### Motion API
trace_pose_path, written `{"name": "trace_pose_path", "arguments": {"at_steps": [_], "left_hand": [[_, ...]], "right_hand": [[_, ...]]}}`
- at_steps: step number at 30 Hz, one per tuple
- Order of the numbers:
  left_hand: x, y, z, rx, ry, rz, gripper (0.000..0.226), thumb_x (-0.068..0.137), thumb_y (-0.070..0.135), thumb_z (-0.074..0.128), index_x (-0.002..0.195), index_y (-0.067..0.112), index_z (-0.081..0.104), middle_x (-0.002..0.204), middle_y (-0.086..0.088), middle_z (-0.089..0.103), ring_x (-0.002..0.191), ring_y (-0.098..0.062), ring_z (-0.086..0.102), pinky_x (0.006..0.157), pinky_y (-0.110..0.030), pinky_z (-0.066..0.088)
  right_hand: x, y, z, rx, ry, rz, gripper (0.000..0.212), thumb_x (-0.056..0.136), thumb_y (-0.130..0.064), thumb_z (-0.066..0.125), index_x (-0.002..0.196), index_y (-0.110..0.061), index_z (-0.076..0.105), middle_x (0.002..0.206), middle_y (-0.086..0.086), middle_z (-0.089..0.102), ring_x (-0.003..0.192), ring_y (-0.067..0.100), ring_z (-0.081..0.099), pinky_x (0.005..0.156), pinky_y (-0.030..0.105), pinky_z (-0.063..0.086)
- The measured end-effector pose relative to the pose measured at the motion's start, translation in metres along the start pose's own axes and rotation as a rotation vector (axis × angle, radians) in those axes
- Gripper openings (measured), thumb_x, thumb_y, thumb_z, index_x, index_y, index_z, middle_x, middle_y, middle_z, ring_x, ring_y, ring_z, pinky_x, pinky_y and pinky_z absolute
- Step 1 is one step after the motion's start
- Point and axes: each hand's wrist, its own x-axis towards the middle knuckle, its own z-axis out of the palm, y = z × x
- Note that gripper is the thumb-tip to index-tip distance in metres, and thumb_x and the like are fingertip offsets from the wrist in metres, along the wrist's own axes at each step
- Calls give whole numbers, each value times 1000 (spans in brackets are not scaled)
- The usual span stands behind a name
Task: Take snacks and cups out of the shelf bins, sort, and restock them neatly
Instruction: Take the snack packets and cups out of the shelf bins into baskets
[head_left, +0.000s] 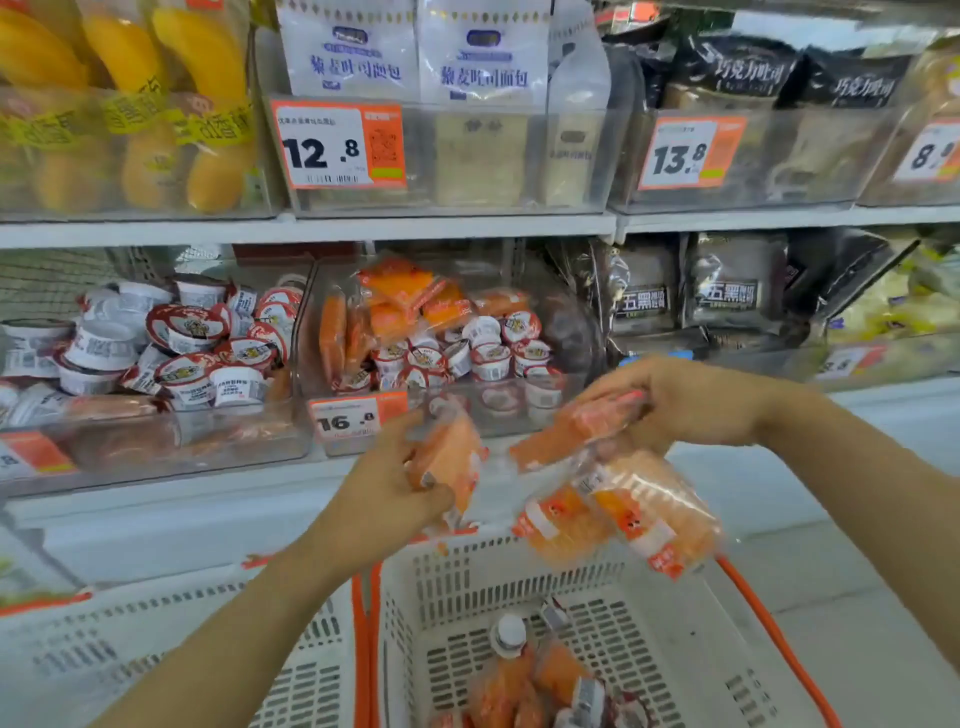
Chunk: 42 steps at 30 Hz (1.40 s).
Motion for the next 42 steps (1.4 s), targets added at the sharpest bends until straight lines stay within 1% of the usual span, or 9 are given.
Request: {"name": "trace_pose_path", "arguments": {"at_steps": [5,9,11,14,18,23,27,32,42], "left_hand": [[-20,-89,75,371,-232,-153,55,88,27,68,140,29,48,126,4,63,107,-19,66,79,-17,44],[-52,-124,120,302,-471,-244,48,81,49,70,124,42,51,109,18,61,97,-2,60,84,-17,47],[-53,-131,125,339,-573,-205,58,75,56,71,128,39,56,116,19,61,107,-4,59,97,-24,46],[-26,-123,113,373,-370,-165,36,88,28,71,122,18,66,118,4,65,107,-11,61,94,-24,45],[20,-65,53,231,129,38,10,91,17,68,98,23,66,96,9,68,81,-4,64,74,-20,51],[69,4,-36,320,213,257,7,92,14,68,93,21,67,83,17,65,74,10,60,65,-2,42],[118,28,-78,592,149,121,26,91,40,68,112,25,64,102,6,65,87,-5,60,69,-15,43],[165,3,-79,855,-241,-202,109,66,81,64,155,37,18,163,-7,24,147,-31,27,119,-45,29],[184,-26,-62,834,-112,-196,94,86,38,74,153,49,9,153,-15,14,130,-42,48,116,-49,34]], "right_hand": [[24,96,104,-71,-214,346,24,85,-13,79,107,-19,75,80,-1,66,68,15,57,57,36,56],[18,135,188,-115,-304,557,49,86,-12,76,132,-19,62,98,-2,63,80,23,66,52,30,56],[23,132,203,-128,-500,630,68,89,-19,75,150,-23,45,127,4,58,109,36,64,71,41,62],[48,109,187,-314,-662,620,68,91,-31,74,152,-27,42,144,12,51,115,38,63,88,52,59],[88,41,113,-374,-385,387,38,96,-37,66,129,-17,64,129,2,62,102,22,69,80,35,62],[105,-35,33,-78,155,-59,12,95,-27,69,97,-16,73,85,-5,76,75,7,71,70,28,61],[139,-25,3,-170,517,-137,28,87,-33,76,112,-20,71,112,-1,71,105,14,66,98,35,52],[182,22,-5,-380,385,4,98,68,-42,89,150,-42,35,152,8,39,143,31,28,114,42,34],[231,35,17,-311,408,-23,117,66,-40,92,157,-37,18,157,11,37,139,37,41,112,49,40]]}}
